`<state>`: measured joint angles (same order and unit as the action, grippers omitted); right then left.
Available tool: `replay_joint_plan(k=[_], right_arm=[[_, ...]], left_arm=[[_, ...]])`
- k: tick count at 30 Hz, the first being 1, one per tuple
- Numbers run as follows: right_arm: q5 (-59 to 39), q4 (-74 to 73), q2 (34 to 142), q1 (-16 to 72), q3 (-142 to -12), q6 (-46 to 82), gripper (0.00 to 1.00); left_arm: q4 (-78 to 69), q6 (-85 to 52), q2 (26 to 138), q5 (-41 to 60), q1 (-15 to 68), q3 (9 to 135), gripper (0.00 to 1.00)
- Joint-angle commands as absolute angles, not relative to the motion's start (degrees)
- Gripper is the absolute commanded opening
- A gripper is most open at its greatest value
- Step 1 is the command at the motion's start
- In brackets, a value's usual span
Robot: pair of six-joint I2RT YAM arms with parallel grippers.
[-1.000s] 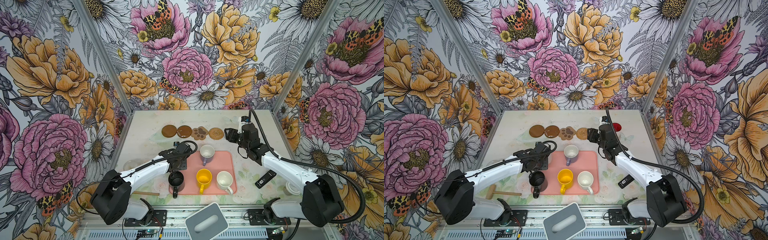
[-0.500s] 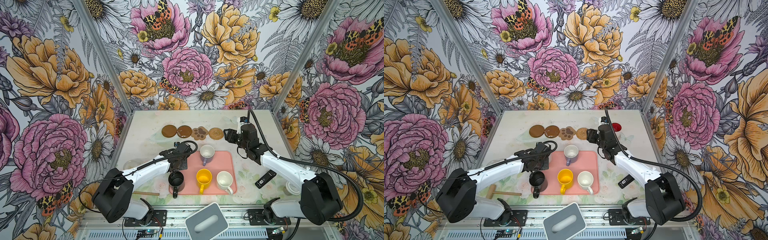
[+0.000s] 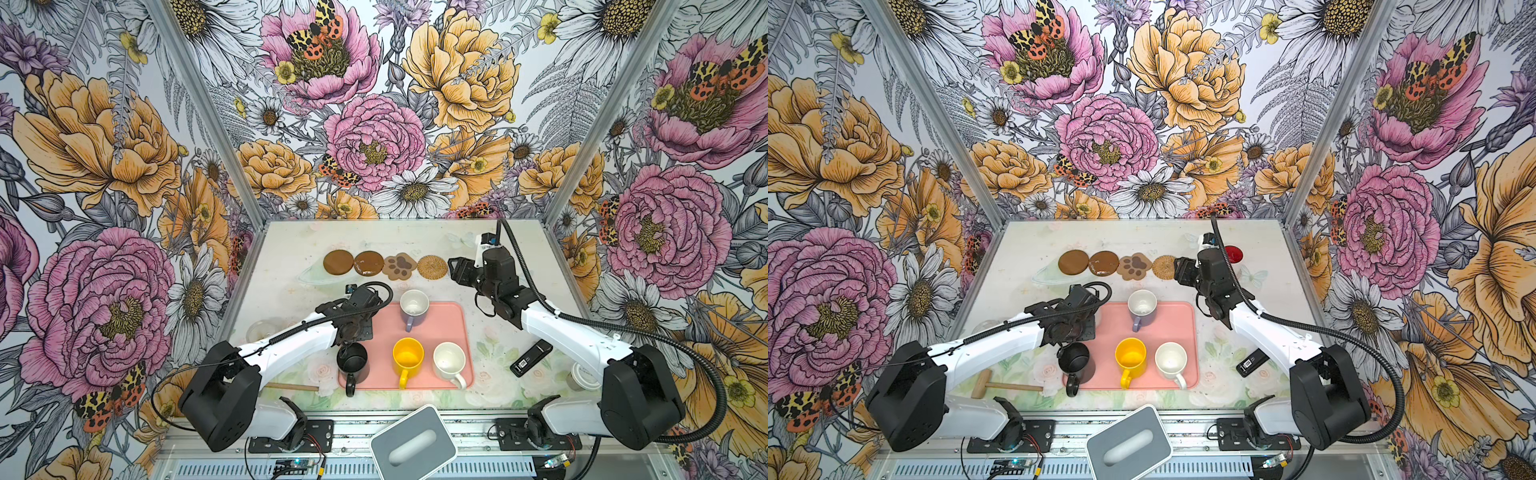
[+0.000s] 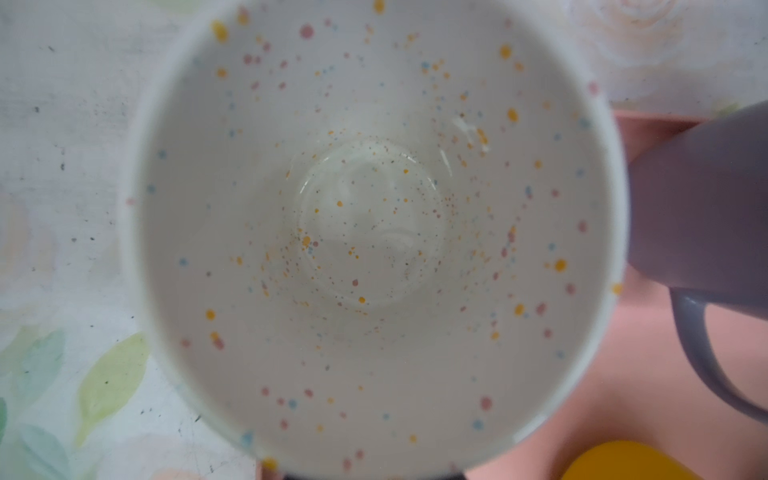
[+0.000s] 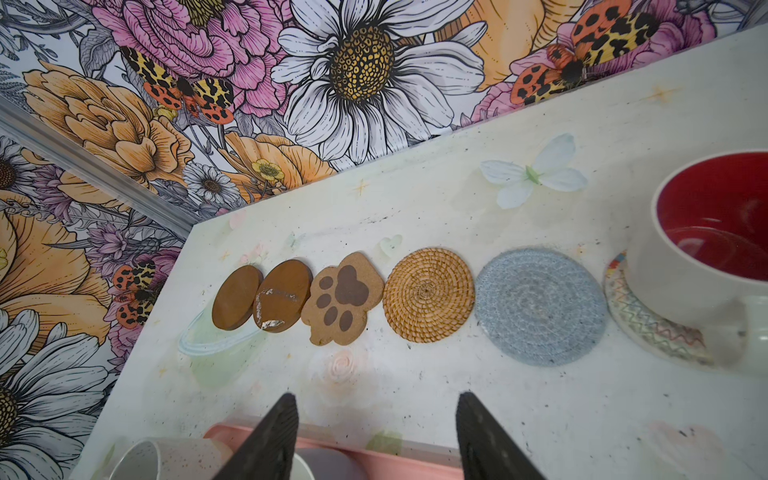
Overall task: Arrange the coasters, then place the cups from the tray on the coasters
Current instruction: 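Lift the speckled mug with left gripper and carry it toward the dark wooden coaster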
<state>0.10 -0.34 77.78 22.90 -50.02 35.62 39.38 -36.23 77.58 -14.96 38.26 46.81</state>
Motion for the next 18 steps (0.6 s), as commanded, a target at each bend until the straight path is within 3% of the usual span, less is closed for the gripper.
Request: replay_joint_plan(k=[1,10,18], right_arm=[[-0.53,-1.67,78.28,22.59,-50.40,36.45,0.63],[-0.90,-1.76,78.24,22.48,-50.49,36.50,0.63],[-1.16,-1.81,78.30,22.46,-50.52,36.28,0.63]], left_arm=[[36.74,-37.35,73.00,-18.88,37.92,47.05,0.00],[36.82,-36.20,70.55,-20.57,37.36,48.65,0.00],[36.36,-33.04,72.97,-19.47,32.05,53.67,0.00]])
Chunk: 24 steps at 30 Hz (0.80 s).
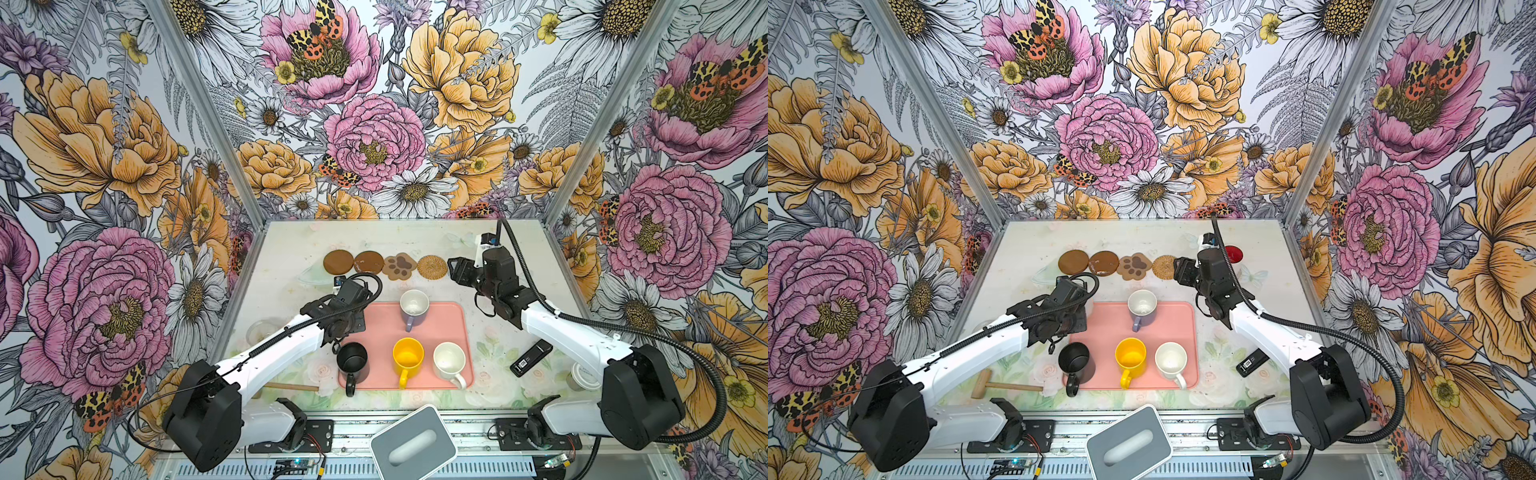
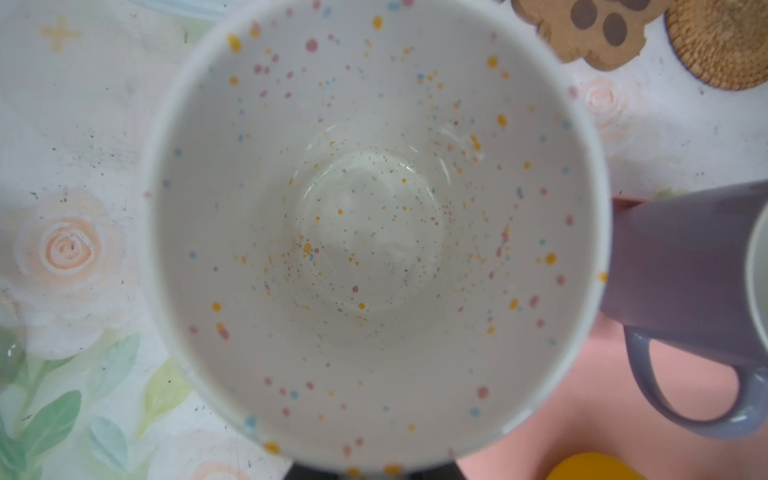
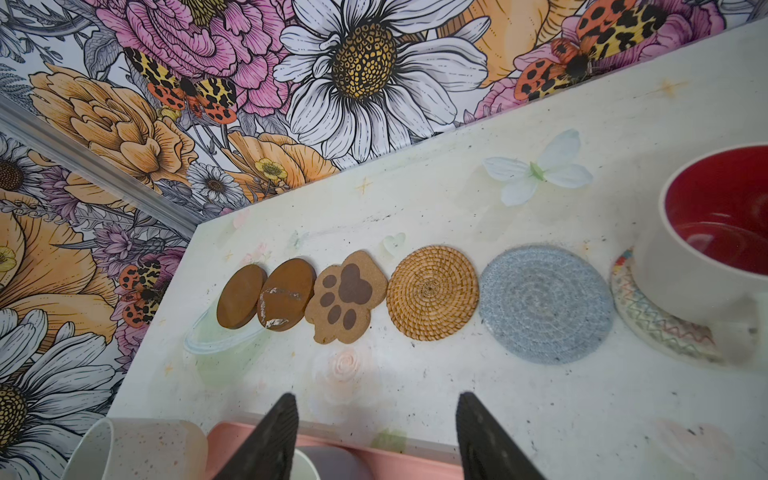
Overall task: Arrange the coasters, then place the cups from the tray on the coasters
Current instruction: 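Lift the speckled mug with left gripper and carry it toward the dark wooden coaster, then lower the speckled mug onto the dark wooden coaster at the row's end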
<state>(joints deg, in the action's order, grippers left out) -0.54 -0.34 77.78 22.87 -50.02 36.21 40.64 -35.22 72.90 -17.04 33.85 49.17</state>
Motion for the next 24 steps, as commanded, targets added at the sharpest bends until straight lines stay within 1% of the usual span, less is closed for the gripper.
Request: replay_joint_plan(k=[1,15,19,24], right_arm=[[-1.17,-1.81,78.35,22.43,-50.51,36.18,0.63],[-1.99,-1.23,78.23,20.86,-50.17,35.94,0.63],[-2.11,-1.06,78.31,20.64,-50.09,35.93,0.62],[-2.02,-0.64,78.26,20.35,-50.05,35.85,0.62]], left_arm=[[36.07,-32.62,73.50,-19.31,31.50,54.38,0.00],[31.59,-25.13,85.97,-16.56,22.01,66.74,0.00],[31.15,-23.76,90.83,-14.26,18.37,71.34,0.00],[30.33,-22.07,96.27,-13.22,16.23,76.34,0.00]])
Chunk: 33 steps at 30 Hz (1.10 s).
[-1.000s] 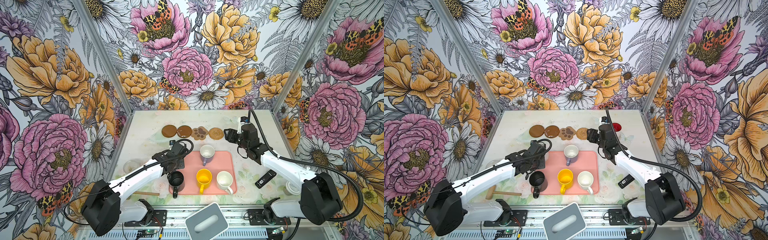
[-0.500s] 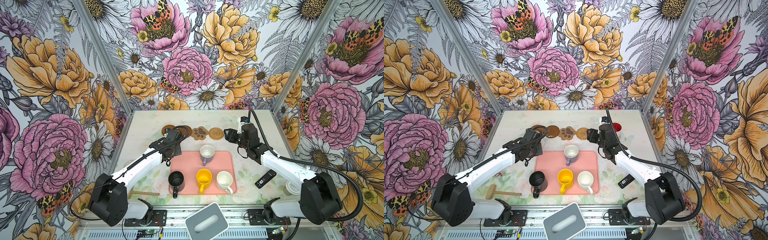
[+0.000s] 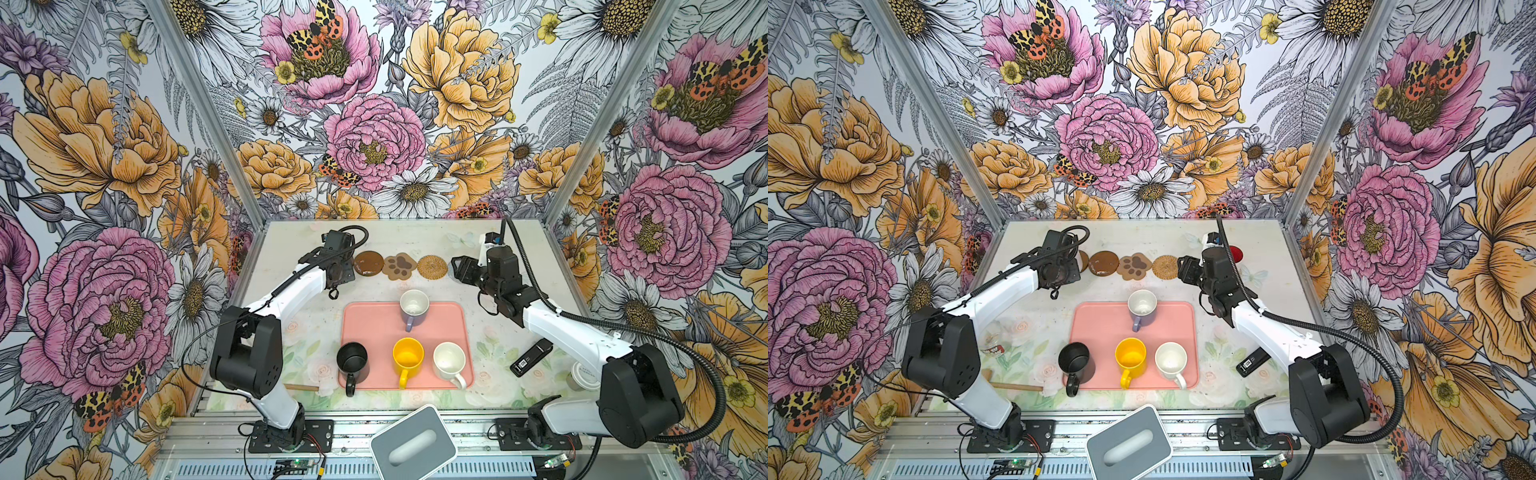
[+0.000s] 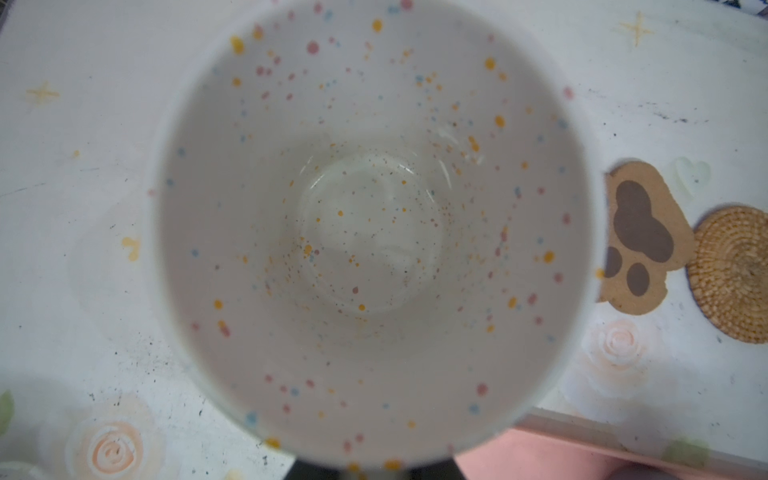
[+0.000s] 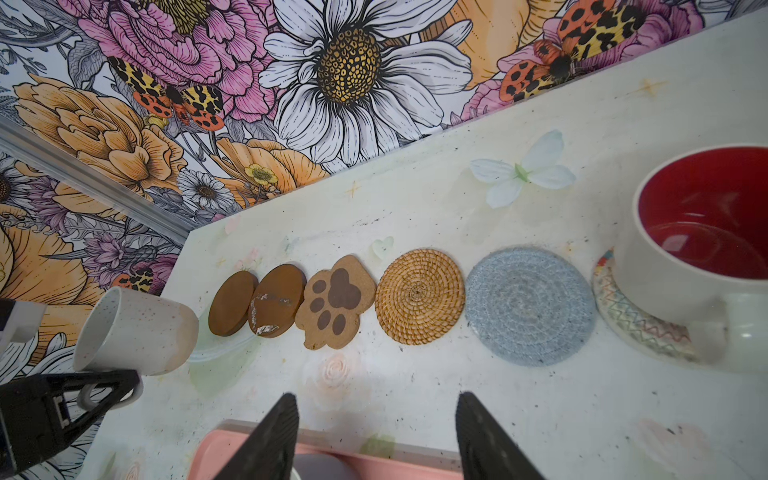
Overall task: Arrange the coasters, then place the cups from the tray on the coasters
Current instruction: 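Lower the speckled mug onto the dark wooden coaster at the row's end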
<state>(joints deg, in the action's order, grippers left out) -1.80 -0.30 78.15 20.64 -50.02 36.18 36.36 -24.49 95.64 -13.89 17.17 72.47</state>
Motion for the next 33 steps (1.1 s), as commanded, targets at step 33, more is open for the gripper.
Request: replay_joint_plan(k=[33], right_arm=[[-3.07,0.50,81.74,19.50,-52.46,35.39,0.62]], left_arm=[[29.96,-20.30,112.32,-7.73,10.60,88.15,0.00]])
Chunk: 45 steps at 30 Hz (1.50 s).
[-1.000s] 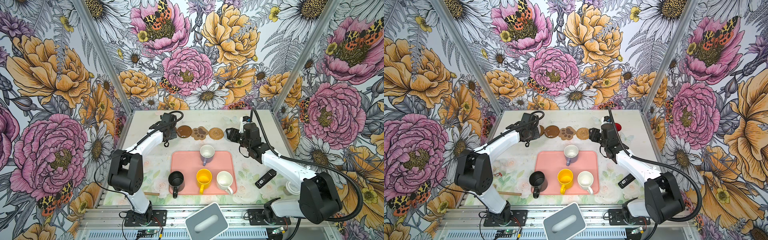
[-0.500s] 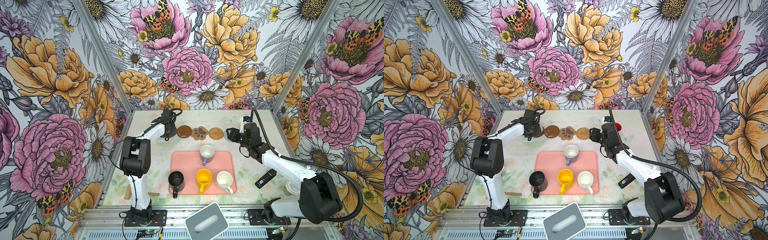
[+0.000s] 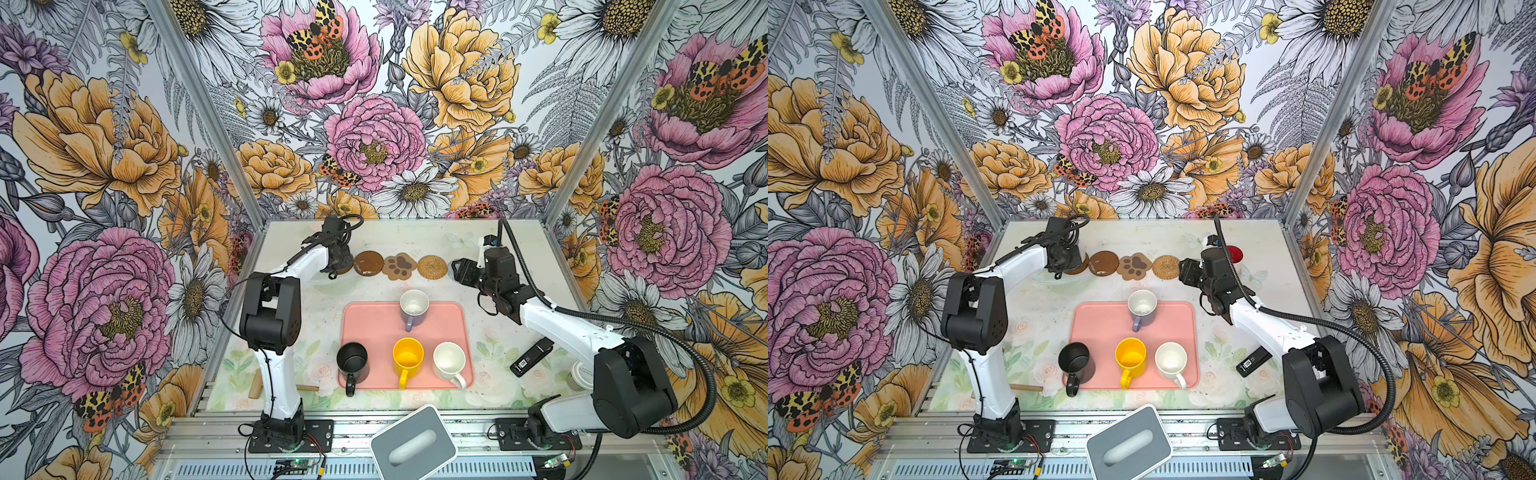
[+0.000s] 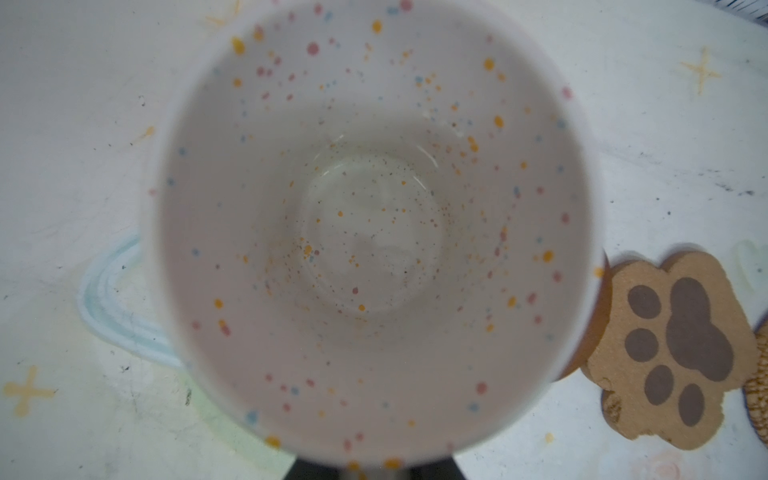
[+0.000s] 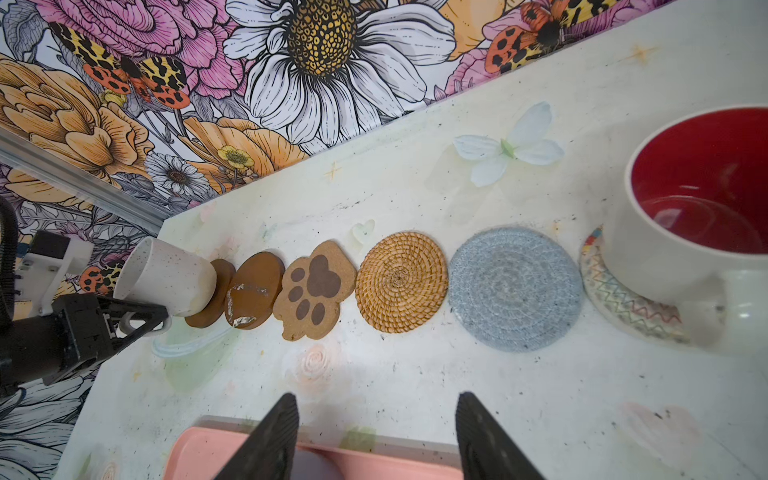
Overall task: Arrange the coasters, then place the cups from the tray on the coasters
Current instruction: 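Lower the speckled mug onto the dark wooden coaster at the row's end, then open left gripper and raise it off the mug while right gripper moves over lavender mug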
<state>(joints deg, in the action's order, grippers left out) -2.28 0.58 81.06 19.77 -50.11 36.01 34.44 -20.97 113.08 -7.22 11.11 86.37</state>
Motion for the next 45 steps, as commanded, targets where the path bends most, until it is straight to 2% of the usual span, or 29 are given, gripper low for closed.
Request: replay_joint_plan(k=[1,24,45], right_arm=[[-3.26,0.56,81.89,19.46,-52.47,35.38,0.62],[-4.43,0.79,81.84,19.47,-52.73,35.00,0.62],[-4.57,0.88,80.38,19.42,-52.01,34.83,0.62]], left_arm=[[29.97,-20.30,112.40,-7.57,10.55,88.15,0.00],[31.22,-20.39,114.08,-6.22,10.57,87.80,0.00],[31.88,-20.04,109.75,-5.71,11.37,86.67,0.41]])
